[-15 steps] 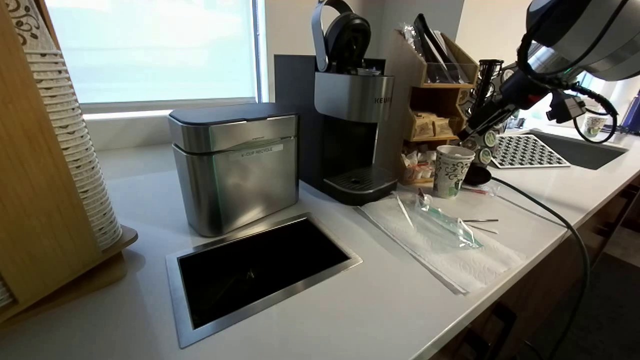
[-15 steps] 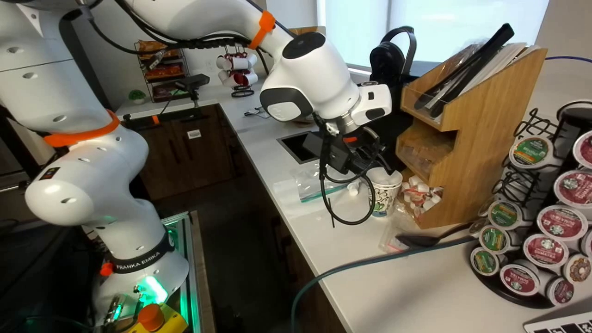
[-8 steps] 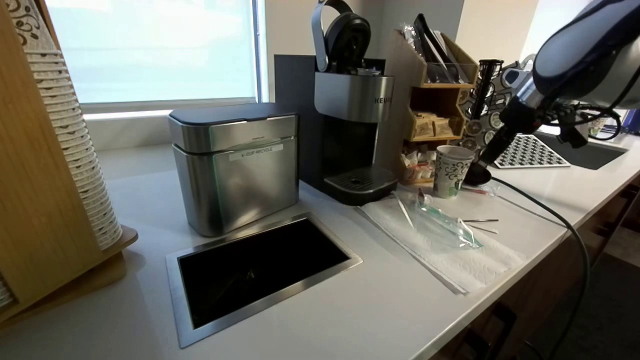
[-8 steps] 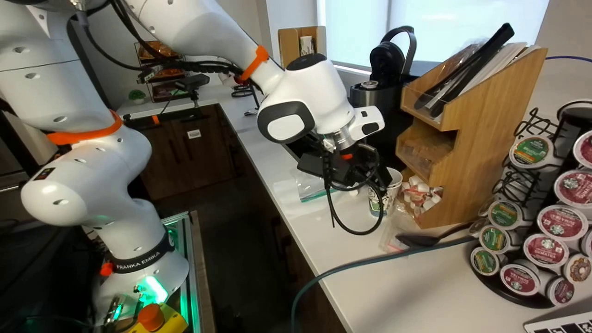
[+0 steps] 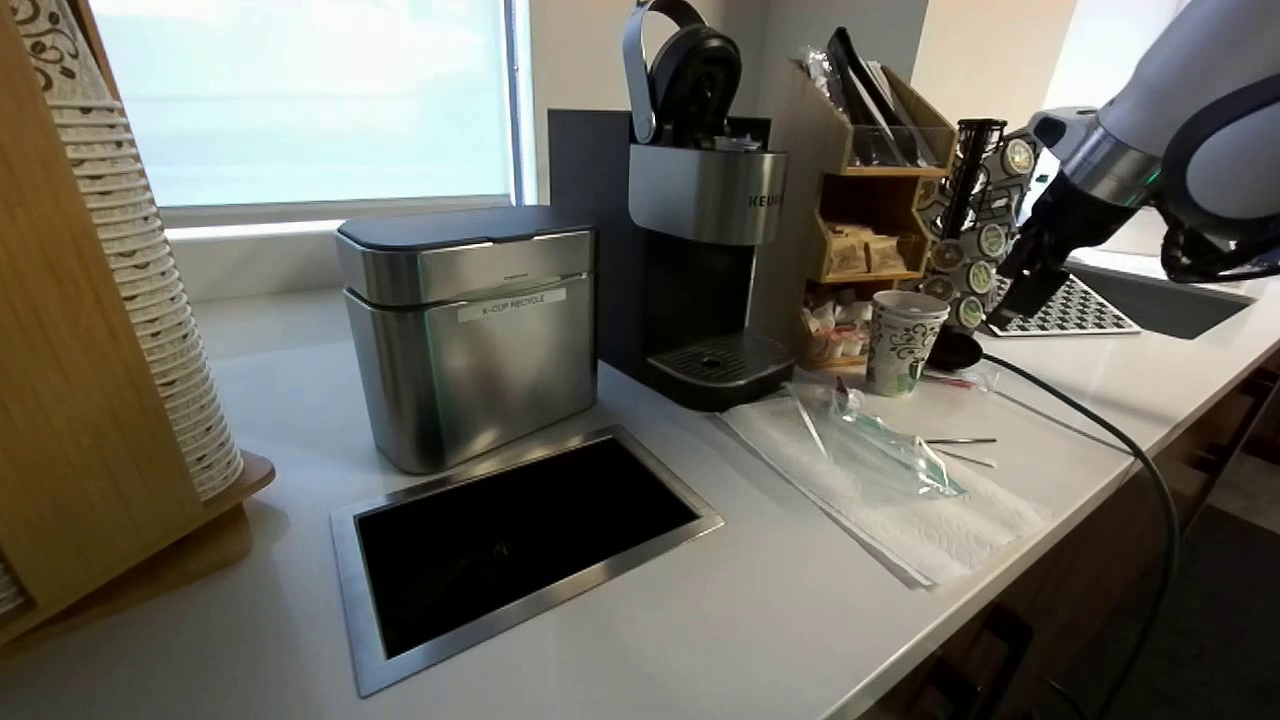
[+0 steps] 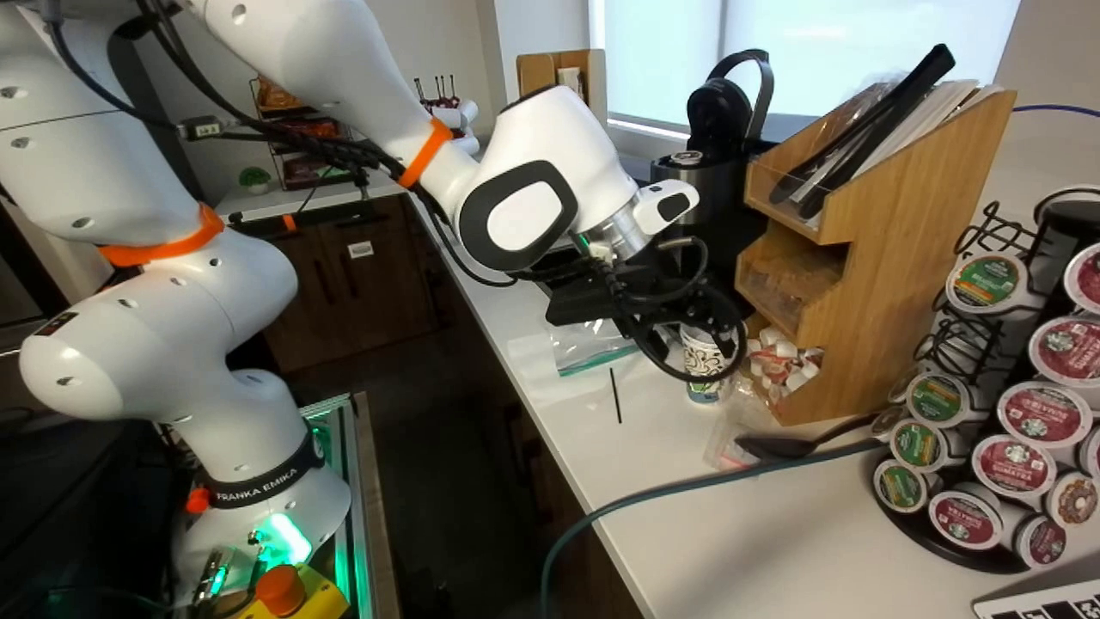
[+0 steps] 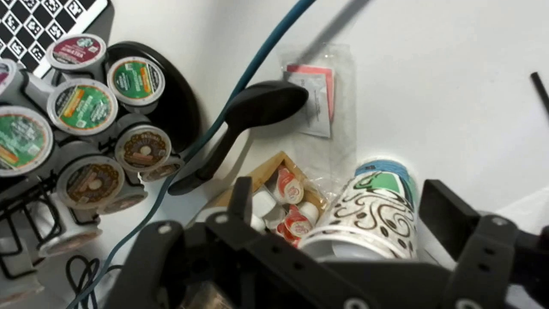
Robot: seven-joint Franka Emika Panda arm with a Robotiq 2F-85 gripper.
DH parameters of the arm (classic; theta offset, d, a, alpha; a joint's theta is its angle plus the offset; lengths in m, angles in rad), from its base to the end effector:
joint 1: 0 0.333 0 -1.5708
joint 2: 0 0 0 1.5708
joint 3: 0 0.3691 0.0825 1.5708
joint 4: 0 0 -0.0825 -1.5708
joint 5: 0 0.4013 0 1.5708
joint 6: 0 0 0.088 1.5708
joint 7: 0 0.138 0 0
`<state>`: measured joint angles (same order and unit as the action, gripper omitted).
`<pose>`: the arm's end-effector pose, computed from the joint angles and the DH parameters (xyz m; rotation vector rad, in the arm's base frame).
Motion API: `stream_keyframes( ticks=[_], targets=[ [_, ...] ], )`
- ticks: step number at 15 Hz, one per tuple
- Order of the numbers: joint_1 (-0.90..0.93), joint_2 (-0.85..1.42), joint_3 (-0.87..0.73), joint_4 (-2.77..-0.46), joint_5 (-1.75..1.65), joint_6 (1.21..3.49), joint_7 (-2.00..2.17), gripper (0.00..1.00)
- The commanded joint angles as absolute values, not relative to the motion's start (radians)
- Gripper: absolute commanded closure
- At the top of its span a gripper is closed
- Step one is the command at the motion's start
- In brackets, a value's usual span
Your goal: Put the coffee pods from the counter inside the two stacked coffee cups.
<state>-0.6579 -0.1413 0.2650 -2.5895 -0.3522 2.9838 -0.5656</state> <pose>0.4641 -0.1677 0.3746 2.6068 0.6845 0.5178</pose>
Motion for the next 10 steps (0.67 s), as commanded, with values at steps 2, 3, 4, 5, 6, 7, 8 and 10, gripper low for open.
stream_keyframes(
  ticks=[2, 3, 4, 5, 6, 7, 8, 10],
  targets=[
    [-0.434, -0.146, 0.167, -2.559, -0.427, 2.824, -0.554, 0.0],
    [-0.365, -0.138, 0.131, -2.547, -0.428, 2.776, -0.573, 0.0],
    [-0.312, -0.138, 0.105, -2.535, -0.421, 2.731, -0.586, 0.0],
    [-0.276, -0.141, 0.09, -2.525, -0.439, 2.689, -0.571, 0.0],
    [-0.239, -0.143, 0.075, -2.518, -0.444, 2.656, -0.568, 0.0],
    [-0.211, -0.142, 0.065, -2.502, -0.456, 2.617, -0.559, 0.0],
    [-0.187, -0.137, 0.055, -2.488, -0.463, 2.584, -0.56, 0.0],
    [-0.158, -0.099, 0.042, -2.424, -0.507, 2.474, -0.571, 0.0]
  ],
)
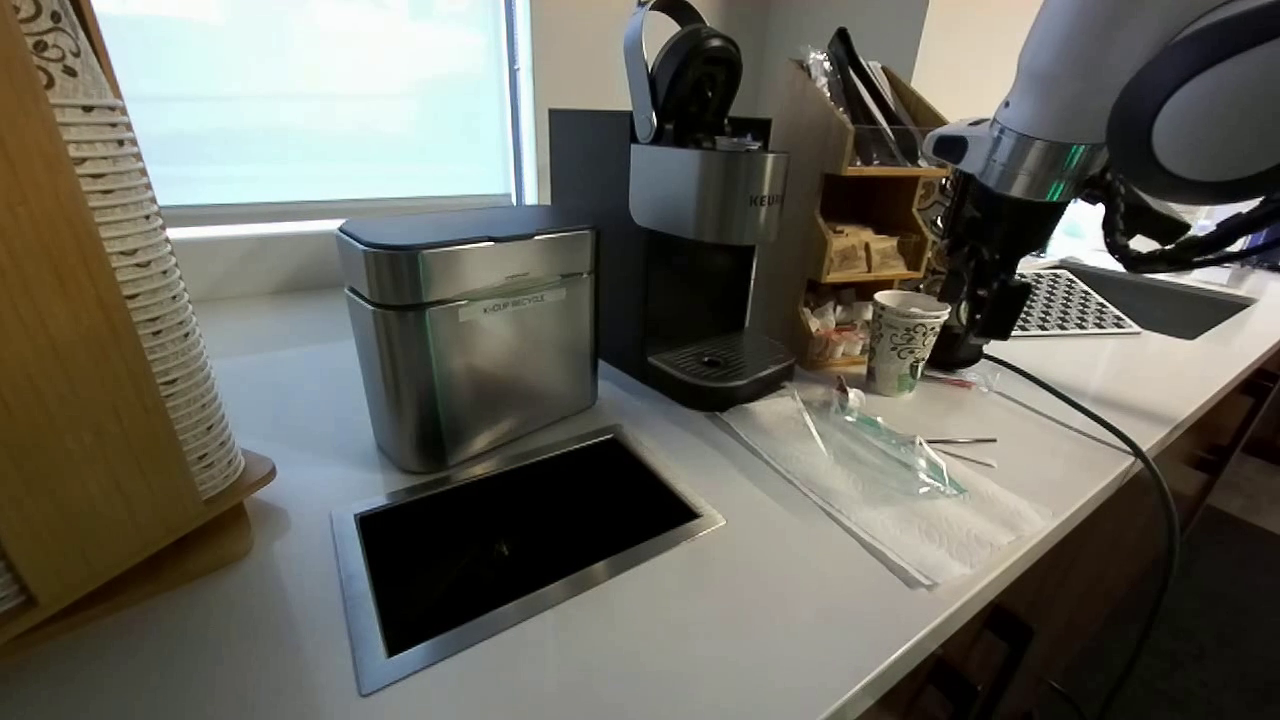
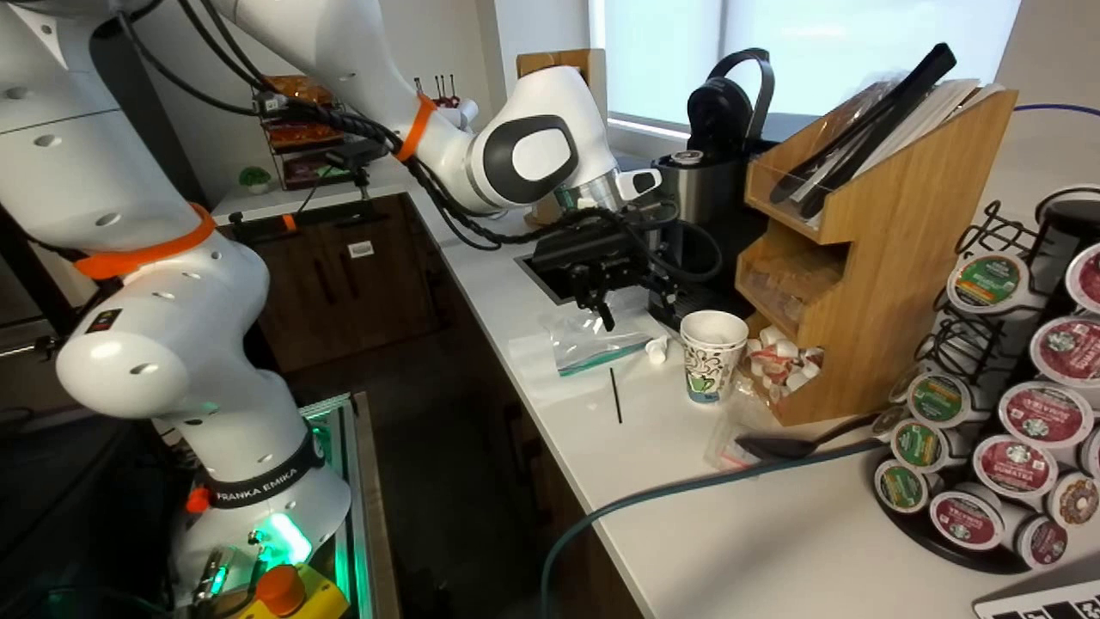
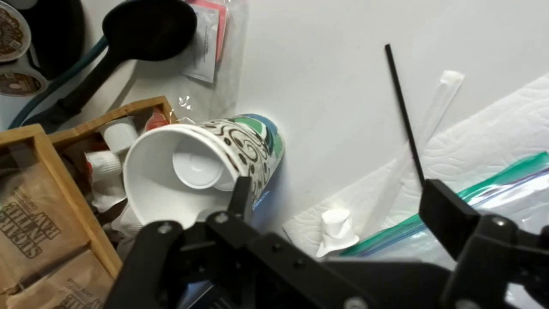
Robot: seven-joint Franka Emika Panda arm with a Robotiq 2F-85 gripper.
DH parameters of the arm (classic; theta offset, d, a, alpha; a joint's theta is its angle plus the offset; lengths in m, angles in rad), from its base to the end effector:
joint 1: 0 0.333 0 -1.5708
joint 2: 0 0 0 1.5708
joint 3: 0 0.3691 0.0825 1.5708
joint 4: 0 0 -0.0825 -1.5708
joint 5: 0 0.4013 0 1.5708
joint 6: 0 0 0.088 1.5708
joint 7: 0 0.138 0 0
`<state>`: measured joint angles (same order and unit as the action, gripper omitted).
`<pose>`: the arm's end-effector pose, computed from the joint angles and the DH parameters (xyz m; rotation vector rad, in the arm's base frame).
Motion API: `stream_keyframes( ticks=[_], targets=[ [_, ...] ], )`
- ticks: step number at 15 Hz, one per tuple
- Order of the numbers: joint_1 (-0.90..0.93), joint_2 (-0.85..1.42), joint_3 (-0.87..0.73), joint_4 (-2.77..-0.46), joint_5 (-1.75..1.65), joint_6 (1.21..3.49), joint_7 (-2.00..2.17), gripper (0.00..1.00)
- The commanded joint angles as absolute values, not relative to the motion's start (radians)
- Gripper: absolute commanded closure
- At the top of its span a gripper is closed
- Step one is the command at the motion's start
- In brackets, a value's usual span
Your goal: Put the coffee pods from the counter inside the two stacked coffee cups.
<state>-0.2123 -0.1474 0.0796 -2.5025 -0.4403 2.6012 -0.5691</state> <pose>0.4844 -0.0627 0.3722 2.5752 1.0720 0.1790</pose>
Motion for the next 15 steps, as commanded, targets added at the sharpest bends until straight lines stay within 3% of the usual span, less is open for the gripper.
stream_keyframes(
  ticks=[1, 6, 15],
  targets=[
    [-0.138, -0.068, 0.027, -2.382, -0.458, 2.43, -0.58, 0.0],
    [-0.109, -0.114, -0.012, -2.436, -0.46, 2.475, -0.605, 0.0],
    [-0.057, 0.029, -0.002, -2.359, -0.599, 2.458, -0.707, 0.0]
  ],
)
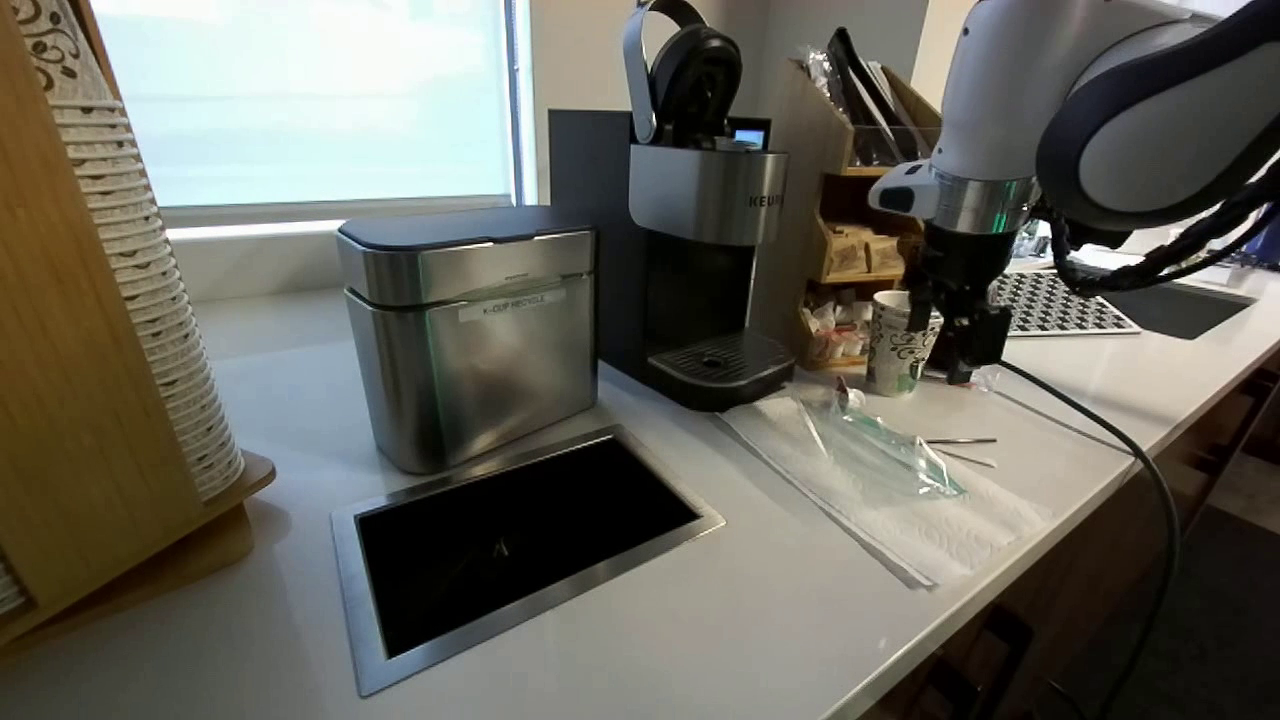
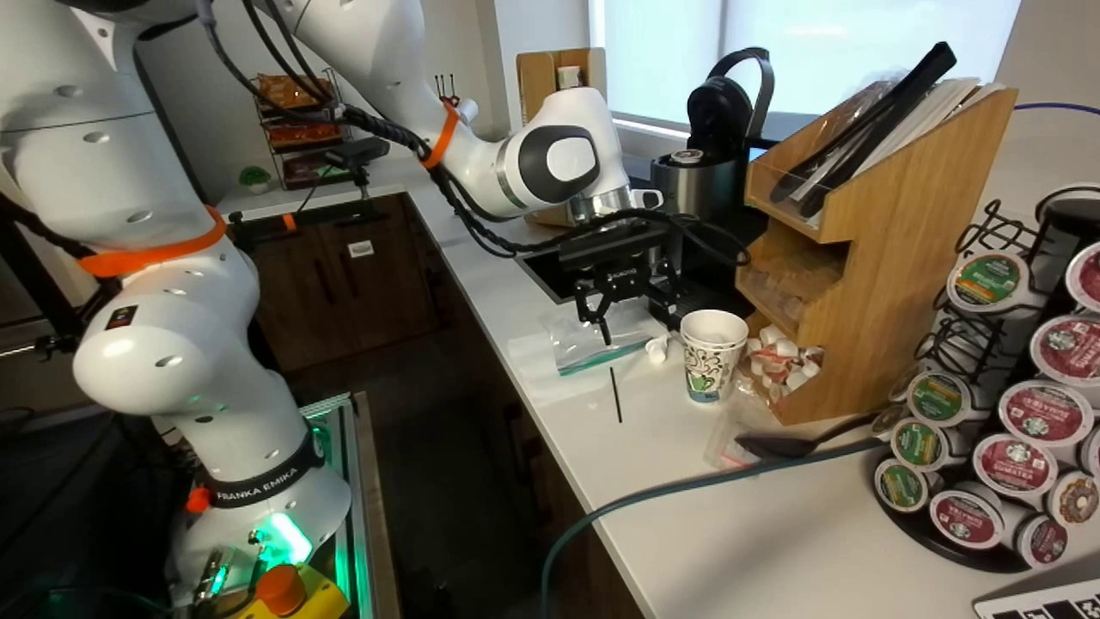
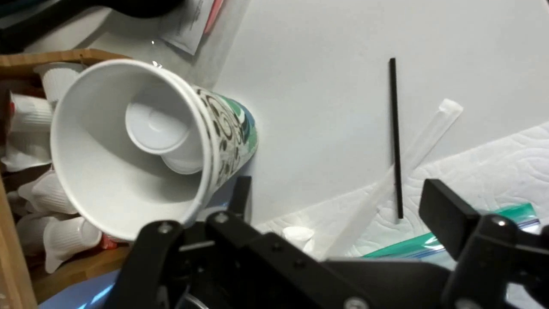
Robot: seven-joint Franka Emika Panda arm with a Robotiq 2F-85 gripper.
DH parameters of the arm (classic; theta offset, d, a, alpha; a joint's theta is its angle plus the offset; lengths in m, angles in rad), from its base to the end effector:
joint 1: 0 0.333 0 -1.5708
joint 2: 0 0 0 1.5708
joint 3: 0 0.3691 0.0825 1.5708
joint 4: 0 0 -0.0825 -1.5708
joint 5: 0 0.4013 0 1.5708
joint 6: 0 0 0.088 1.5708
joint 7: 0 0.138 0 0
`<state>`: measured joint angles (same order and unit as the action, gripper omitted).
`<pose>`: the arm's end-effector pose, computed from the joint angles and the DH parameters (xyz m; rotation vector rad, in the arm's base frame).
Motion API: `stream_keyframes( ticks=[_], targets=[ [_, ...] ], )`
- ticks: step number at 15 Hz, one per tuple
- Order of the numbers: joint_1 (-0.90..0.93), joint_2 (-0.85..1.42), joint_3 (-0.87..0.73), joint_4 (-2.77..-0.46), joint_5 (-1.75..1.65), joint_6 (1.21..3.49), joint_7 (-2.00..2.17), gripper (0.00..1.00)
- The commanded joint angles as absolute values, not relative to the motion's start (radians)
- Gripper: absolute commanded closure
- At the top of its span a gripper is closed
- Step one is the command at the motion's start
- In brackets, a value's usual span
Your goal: Put the coffee pods from the counter inside the two stacked coffee cups.
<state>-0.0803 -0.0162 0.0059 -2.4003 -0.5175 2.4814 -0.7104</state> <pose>0.5126 -0.0457 0.3411 2.4308 1.3805 -0.0576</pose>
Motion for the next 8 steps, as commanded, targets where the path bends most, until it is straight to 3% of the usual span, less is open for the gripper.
stream_keyframes(
  ticks=[1, 8],
  targets=[
    [-0.055, 0.046, -0.004, -2.343, -0.627, 2.456, -0.707, 0.0],
    [-0.036, 0.195, 0.004, -2.21, -0.664, 2.47, -0.8, 0.0]
  ],
)
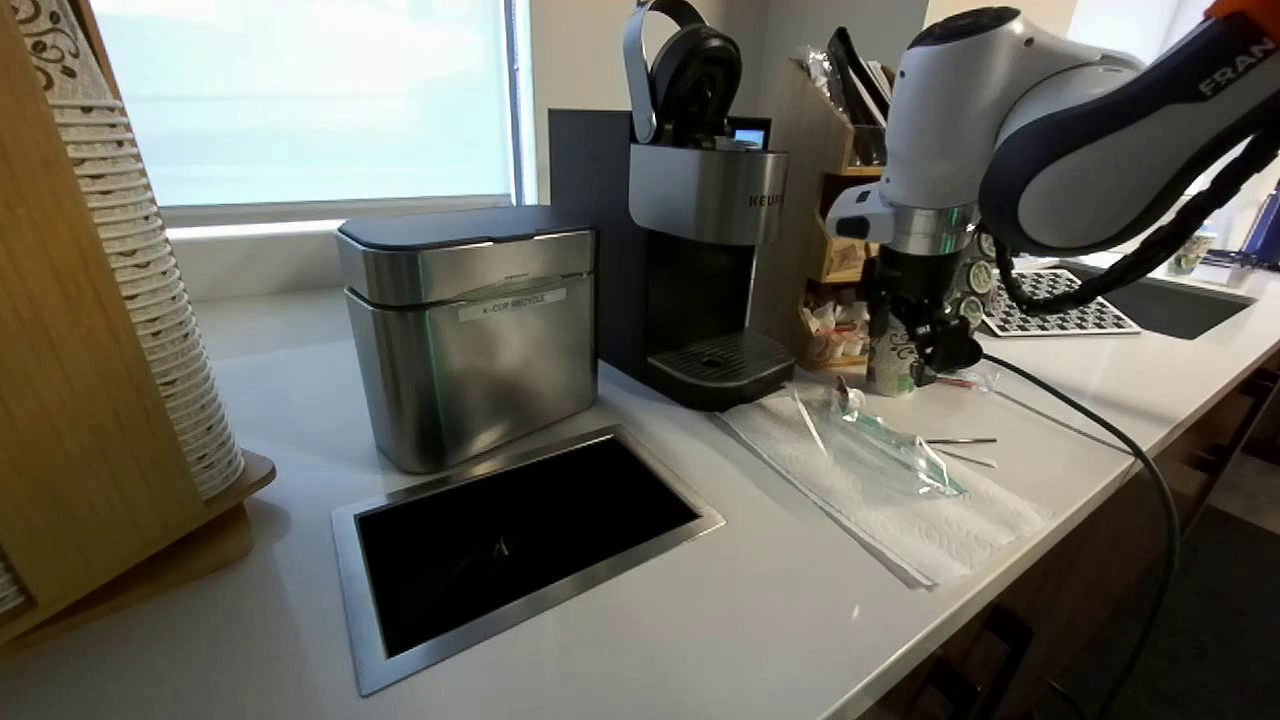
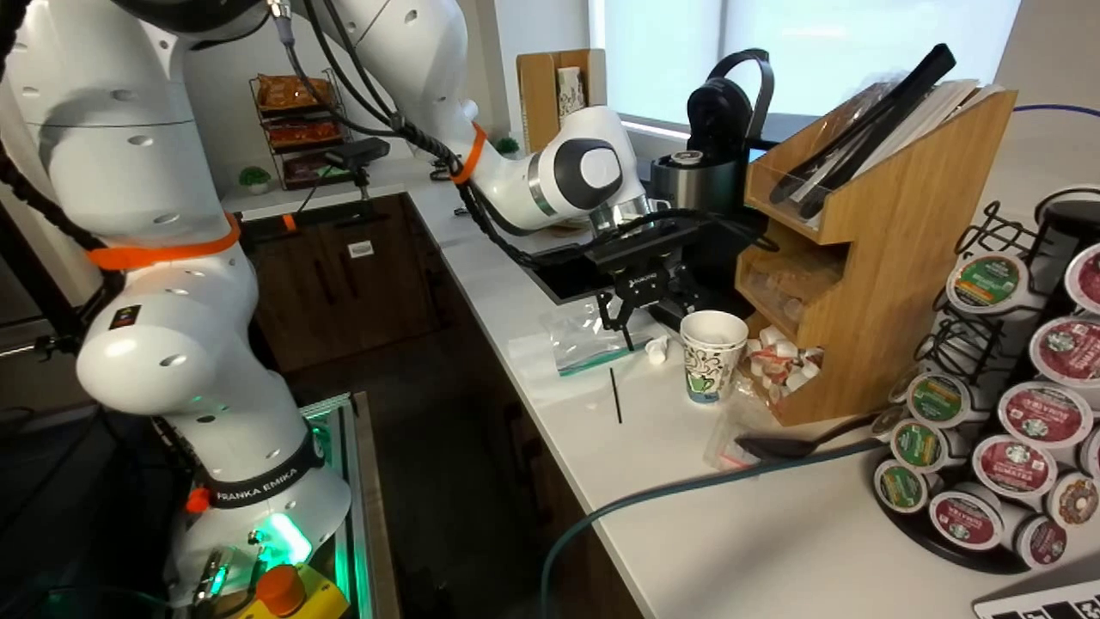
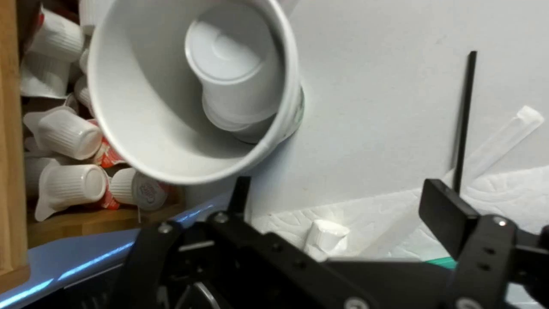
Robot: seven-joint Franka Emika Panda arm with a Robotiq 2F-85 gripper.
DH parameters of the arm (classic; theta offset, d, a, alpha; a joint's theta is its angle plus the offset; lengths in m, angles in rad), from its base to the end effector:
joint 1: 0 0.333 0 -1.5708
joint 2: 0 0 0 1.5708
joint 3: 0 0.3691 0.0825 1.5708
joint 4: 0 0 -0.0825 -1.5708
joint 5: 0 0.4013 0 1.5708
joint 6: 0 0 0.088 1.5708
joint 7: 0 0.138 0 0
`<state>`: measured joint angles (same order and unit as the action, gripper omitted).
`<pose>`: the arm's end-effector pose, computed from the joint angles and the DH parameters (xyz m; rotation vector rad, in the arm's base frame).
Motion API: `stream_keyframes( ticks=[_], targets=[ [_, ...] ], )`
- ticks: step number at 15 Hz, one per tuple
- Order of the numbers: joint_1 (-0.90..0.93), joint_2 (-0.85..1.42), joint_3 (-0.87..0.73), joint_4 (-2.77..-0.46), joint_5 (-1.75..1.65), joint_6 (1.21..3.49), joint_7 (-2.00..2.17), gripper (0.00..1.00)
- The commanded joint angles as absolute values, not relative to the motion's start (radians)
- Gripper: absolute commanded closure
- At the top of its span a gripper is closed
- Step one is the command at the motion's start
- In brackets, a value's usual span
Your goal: Put the coffee pods from the counter inside the two stacked coffee cups.
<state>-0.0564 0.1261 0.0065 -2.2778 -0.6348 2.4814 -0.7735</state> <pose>0.5587 -0.0369 0.3185 2.2477 1.5652 -0.1298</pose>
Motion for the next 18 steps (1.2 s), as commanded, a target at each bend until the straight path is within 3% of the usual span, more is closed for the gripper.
stream_keyframes(
  ticks=[1, 4, 5, 6, 8, 10, 12, 14, 15, 18],
  targets=[
    [-0.03, 0.213, 0.006, -2.191, -0.667, 2.466, -0.8, 0.0],
    [-0.001, 0.257, 0.013, -2.155, -0.694, 2.457, -0.772, 0.04],
    [0.008, 0.265, 0.015, -2.151, -0.7, 2.455, -0.761, 0.07],
    [0.021, 0.272, 0.012, -2.153, -0.709, 2.458, -0.716, 0.18],
    [0.032, 0.285, 0.009, -2.152, -0.722, 2.467, -0.657, 0.23],
    [0.036, 0.299, 0.009, -2.15, -0.728, 2.47, -0.615, 0.4],
    [0.035, 0.317, 0.009, -2.14, -0.728, 2.468, -0.589, 0.64],
    [0.035, 0.326, 0.008, -2.136, -0.732, 2.47, -0.57, 0.8],
    [0.037, 0.325, 0.006, -2.136, -0.74, 2.47, -0.555, 0.87],
    [0.039, 0.289, 0.002, -2.167, -0.773, 2.478, -0.511, 0.92]
  ],
)
